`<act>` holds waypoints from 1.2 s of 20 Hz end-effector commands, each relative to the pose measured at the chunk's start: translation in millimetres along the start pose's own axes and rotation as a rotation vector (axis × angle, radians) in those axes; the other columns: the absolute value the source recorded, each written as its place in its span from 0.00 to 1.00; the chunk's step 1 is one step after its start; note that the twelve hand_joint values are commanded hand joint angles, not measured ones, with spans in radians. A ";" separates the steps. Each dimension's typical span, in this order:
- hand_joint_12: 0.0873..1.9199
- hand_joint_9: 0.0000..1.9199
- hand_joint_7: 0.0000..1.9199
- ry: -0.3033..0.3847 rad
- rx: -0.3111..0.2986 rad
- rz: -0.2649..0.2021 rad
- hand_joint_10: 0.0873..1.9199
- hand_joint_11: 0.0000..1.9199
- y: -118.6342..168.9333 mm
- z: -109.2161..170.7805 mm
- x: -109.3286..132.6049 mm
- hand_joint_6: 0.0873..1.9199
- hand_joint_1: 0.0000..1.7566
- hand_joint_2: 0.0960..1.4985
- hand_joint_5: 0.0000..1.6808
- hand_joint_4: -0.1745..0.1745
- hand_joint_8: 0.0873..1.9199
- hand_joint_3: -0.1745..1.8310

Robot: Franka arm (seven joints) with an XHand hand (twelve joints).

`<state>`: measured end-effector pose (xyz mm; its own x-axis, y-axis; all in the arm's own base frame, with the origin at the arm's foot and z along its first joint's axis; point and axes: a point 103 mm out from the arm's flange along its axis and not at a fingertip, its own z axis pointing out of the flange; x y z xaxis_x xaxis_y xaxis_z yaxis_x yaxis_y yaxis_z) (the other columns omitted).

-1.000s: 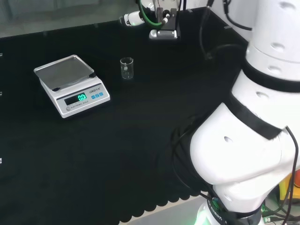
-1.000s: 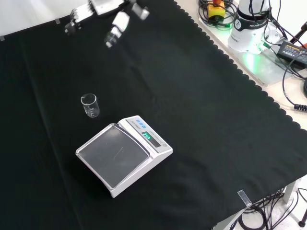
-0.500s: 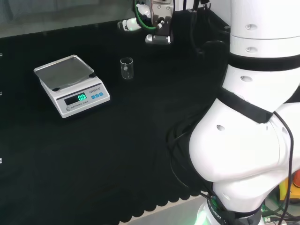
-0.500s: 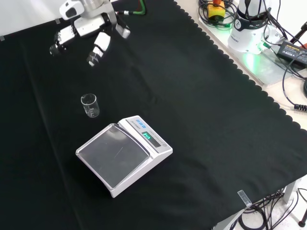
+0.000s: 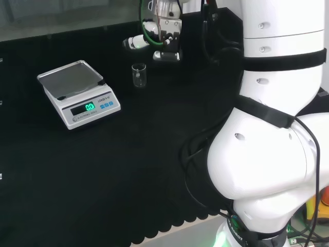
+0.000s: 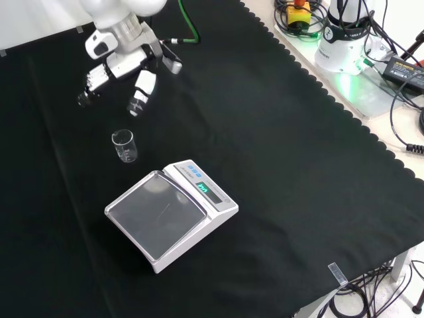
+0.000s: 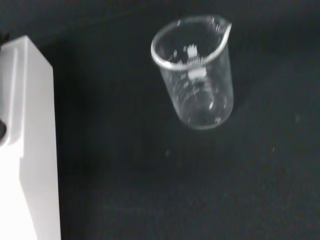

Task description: Pick up the beaker.

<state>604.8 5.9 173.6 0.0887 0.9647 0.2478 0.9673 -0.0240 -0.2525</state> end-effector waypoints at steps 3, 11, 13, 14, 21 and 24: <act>0.79 0.04 0.00 0.001 0.085 0.003 0.44 0.02 5.6 41.2 3.5 0.00 0.16 0.63 0.12 0.19 0.37 0.15; 0.79 0.04 0.00 0.007 0.145 0.003 0.44 0.02 20.5 71.2 7.7 0.00 0.16 0.63 0.12 0.19 0.37 0.15; 0.79 0.04 0.00 0.015 0.155 -0.002 0.44 0.02 26.0 75.2 6.2 0.00 0.16 0.63 0.12 0.19 0.37 0.15; 0.79 0.04 0.00 0.019 0.160 -0.002 0.44 0.03 28.4 76.7 4.5 0.00 0.16 0.63 0.12 0.19 0.37 0.15; 0.79 0.04 0.00 0.064 0.193 0.022 0.44 0.03 42.2 84.9 -19.6 0.00 0.16 0.63 0.12 0.19 0.37 0.14; 0.79 0.04 0.00 0.064 0.203 0.034 0.44 0.04 45.9 88.7 -27.3 0.00 0.16 0.63 0.12 0.19 0.37 0.14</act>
<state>625.5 14.6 84.8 0.1148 0.9537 0.2781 0.9124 0.0095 -0.4092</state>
